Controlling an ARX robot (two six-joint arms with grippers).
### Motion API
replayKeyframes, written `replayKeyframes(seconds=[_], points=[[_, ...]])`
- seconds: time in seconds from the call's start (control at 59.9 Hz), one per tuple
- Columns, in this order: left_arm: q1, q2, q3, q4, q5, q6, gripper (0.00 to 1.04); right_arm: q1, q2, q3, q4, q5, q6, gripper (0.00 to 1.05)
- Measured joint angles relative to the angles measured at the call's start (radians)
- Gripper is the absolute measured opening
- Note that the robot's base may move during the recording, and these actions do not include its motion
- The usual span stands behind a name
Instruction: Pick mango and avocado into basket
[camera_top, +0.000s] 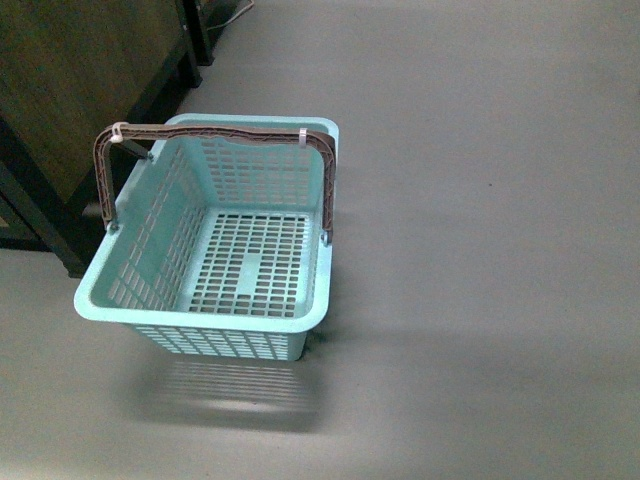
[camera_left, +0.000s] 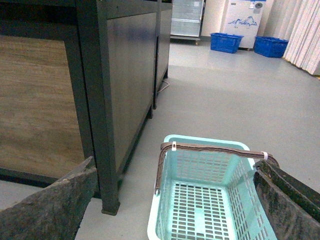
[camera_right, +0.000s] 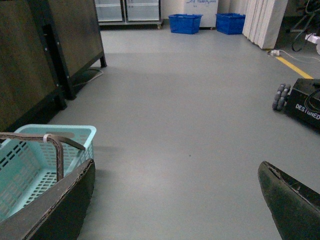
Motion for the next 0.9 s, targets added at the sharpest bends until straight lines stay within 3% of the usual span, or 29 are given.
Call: replayKeyframes(seconds=[0.584, 0.634, 0.667, 0.767, 0.901], points=[[0.000, 0.000, 0.000, 0.000, -0.002, 0.000, 0.96, 0.000, 0.000, 0.000, 0.000, 0.000, 0.000, 0.96], [-0.046, 0.110, 0.064, -0.145, -0.179, -0.189, 0.96, 0.000, 0.000, 0.000, 0.000, 0.000, 0.000, 0.96], [-0.050, 0.231, 0.097, -0.159, -0.254, -0.340, 0.96, 0.000, 0.000, 0.000, 0.000, -0.001, 0.000, 0.96], [-0.018, 0.513, 0.127, -0.006, -0.249, -0.673, 0.96, 0.000, 0.000, 0.000, 0.000, -0.001, 0.000, 0.96], [-0.009, 0.958, 0.177, 0.343, -0.208, -1.078, 0.96, 0.000, 0.000, 0.000, 0.000, -0.001, 0.000, 0.96]])
